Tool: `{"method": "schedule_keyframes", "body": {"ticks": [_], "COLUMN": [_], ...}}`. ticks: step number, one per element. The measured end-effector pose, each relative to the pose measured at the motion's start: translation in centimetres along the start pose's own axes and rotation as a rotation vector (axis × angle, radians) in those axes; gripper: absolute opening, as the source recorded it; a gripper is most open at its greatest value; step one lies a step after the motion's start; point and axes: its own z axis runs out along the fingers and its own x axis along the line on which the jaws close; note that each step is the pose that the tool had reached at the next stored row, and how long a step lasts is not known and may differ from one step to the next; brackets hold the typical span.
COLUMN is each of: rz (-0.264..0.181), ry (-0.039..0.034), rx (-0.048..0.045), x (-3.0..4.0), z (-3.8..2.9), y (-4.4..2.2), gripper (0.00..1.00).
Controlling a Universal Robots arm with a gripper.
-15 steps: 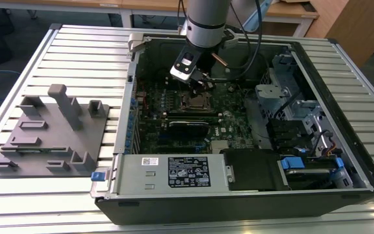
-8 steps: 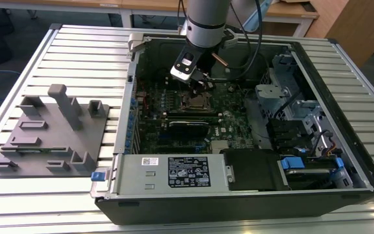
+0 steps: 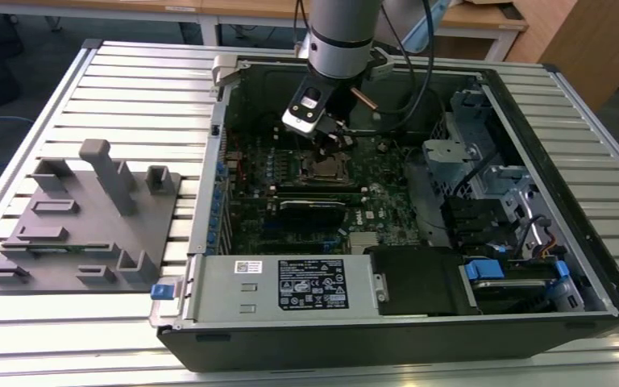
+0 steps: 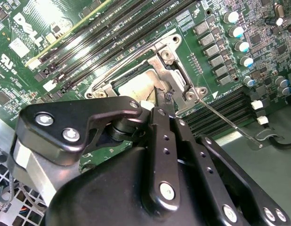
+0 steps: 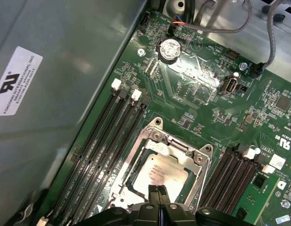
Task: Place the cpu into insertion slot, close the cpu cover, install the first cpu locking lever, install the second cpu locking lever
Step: 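Close the cpu cover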
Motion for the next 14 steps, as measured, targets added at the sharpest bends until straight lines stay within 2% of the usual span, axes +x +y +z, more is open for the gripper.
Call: {"method": "schedule_keyframes", "body": {"ticks": [6,14], "rz": [-0.041,-0.147], "ry": [-0.0005,-0.0002], "rx": [0.0002,0.0001], "x": [0.0,0.0], "z": [0.01,0.04], "y": [0.0,0.0], "gripper": [0.1,0.1]}}
